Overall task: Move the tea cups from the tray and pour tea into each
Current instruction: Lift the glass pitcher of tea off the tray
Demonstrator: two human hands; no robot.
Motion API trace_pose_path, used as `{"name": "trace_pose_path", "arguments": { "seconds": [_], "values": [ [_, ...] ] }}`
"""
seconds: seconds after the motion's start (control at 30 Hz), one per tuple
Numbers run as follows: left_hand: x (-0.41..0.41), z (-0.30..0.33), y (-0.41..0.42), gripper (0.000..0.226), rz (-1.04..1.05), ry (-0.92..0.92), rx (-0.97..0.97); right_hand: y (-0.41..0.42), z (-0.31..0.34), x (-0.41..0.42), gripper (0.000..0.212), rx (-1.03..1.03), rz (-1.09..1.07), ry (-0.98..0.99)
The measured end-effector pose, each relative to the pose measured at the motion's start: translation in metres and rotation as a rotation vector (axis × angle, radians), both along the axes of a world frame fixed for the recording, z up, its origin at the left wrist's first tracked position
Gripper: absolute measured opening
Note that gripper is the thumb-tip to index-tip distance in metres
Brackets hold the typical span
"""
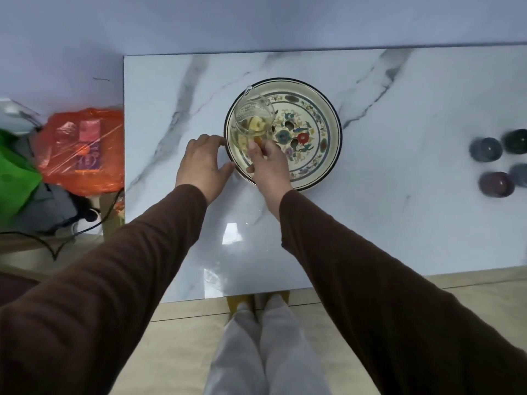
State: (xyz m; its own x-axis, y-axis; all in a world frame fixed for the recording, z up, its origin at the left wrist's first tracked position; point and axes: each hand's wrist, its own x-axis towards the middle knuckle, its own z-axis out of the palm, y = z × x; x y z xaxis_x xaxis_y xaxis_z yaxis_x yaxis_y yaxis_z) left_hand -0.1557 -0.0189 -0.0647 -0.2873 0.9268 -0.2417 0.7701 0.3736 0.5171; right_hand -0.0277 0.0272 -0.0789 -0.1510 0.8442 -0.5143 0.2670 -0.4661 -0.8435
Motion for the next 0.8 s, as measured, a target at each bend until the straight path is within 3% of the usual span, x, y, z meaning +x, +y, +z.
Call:
{"name": "trace_pose_path", "arguments": {
  "seconds": [0.1, 0.4, 0.8],
  "values": [
    [0.001, -0.003, 0.003, 0.042, -0.007, 0.008, -0.008, 0.001, -0.001, -0.003, 0.018, -0.024, -0.060, 0.064],
    [0.034, 0.021, 0.015, 0.044, -0.124, 0.038, -0.010, -0.001, 0.028, 0.065, 0.018, 0.125, -0.065, -0.052],
    [0.193, 0.058, 0.032, 0.048, -0.434, 0.047, 0.055, -0.046, 0.082, 0.247, 0.029, 0.186, -0.233, -0.198]
  ]
}}
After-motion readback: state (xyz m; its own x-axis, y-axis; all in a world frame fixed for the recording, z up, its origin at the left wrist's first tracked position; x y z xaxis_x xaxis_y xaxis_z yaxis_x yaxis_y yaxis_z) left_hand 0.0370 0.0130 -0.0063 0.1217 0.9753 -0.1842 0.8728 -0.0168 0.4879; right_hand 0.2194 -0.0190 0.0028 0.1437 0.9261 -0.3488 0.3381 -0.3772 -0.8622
